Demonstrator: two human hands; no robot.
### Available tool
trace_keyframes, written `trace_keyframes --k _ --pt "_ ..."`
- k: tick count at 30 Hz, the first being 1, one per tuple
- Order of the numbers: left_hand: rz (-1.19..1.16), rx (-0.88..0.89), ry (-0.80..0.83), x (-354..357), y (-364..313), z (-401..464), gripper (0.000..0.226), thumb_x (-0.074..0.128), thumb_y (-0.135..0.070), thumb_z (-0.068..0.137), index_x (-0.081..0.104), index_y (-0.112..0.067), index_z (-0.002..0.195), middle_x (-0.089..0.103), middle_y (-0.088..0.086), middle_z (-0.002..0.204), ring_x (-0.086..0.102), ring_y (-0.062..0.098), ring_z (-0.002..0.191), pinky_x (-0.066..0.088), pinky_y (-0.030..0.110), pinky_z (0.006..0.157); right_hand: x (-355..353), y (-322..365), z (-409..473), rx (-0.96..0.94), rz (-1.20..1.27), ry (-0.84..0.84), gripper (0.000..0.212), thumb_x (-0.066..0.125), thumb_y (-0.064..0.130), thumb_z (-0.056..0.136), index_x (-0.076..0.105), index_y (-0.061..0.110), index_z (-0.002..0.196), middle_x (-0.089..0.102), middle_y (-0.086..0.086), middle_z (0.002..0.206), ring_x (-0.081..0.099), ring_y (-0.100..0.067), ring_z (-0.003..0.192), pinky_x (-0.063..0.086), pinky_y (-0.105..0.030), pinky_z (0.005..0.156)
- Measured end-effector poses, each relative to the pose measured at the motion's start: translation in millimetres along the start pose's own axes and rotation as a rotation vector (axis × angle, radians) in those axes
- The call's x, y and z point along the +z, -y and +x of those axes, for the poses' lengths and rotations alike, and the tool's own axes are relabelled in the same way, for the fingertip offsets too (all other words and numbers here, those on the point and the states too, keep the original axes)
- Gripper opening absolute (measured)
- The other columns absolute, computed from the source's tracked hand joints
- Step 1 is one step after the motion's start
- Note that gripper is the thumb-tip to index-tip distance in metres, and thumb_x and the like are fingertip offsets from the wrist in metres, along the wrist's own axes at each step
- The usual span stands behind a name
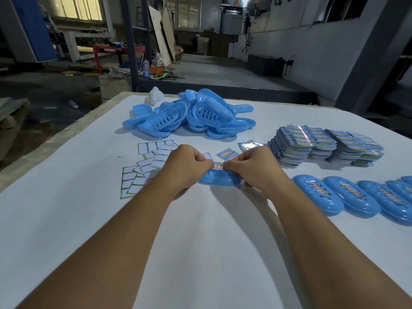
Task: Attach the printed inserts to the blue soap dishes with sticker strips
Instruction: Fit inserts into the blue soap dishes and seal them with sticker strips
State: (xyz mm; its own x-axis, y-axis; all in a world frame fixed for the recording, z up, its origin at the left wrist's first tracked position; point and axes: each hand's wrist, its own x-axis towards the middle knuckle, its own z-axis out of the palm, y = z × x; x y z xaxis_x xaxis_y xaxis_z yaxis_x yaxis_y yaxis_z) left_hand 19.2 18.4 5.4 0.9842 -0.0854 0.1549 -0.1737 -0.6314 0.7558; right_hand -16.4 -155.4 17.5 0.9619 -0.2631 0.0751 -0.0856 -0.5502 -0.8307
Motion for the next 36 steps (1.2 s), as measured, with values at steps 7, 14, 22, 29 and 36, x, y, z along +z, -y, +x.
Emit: trace_keyframes --k 7,14,22,29,36 --pt "0.042 0.012 -0.044 3 -1 -2 0.020 0.074 -0.036 0.077 0.071 -0.018 0.068 0.066 -0.008 0.064 0.061 0.007 0.065 0.037 0.023 0.053 1 -2 2 -0.006 -0.052 -0.011 0.019 0.084 0.031 0.069 0.078 0.014 0.063 0.061 -0.001 0.052 0.037 -0.006 0.034 0.042 -0.030 0.052" --pt "0.163 0.076 -0.111 9 -5 -1 0.020 0.074 -0.039 0.073 0.067 -0.022 0.066 0.061 -0.012 0.064 0.060 0.014 0.073 0.038 0.025 0.059 4 -1 4 0.001 -0.126 -0.034 0.021 0.084 0.034 0.070 0.076 0.016 0.061 0.060 0.001 0.048 0.041 -0.007 0.034 0.044 -0.029 0.050" --pt "0.246 0.148 -0.161 14 -7 -2 0.032 0.074 -0.046 0.077 0.057 -0.022 0.063 0.051 -0.013 0.062 0.056 0.020 0.077 0.037 0.028 0.065 9 -1 2 -0.049 -0.292 -0.080 0.034 0.077 0.043 0.074 0.067 0.014 0.058 0.061 0.002 0.051 0.053 -0.012 0.052 0.037 -0.025 0.048" --pt "0.276 0.204 -0.189 14 -4 -3 0.029 0.071 -0.047 0.079 0.055 -0.023 0.075 0.046 -0.012 0.069 0.054 0.023 0.082 0.035 0.030 0.066 8 -3 1 -0.049 -0.316 -0.105 0.041 0.078 0.055 0.068 0.060 0.023 0.088 0.058 0.015 0.077 0.057 -0.012 0.075 0.045 -0.033 0.061" --pt "0.219 0.111 -0.154 12 1 -1 0.039 0.074 -0.052 0.076 0.047 -0.026 0.085 0.055 -0.006 0.074 0.051 0.011 0.068 0.030 0.028 0.053 12 -2 0 -0.223 -0.267 -0.034 0.035 0.077 0.038 0.084 0.067 0.026 0.116 0.064 0.006 0.117 0.058 -0.012 0.106 0.040 -0.023 0.084"
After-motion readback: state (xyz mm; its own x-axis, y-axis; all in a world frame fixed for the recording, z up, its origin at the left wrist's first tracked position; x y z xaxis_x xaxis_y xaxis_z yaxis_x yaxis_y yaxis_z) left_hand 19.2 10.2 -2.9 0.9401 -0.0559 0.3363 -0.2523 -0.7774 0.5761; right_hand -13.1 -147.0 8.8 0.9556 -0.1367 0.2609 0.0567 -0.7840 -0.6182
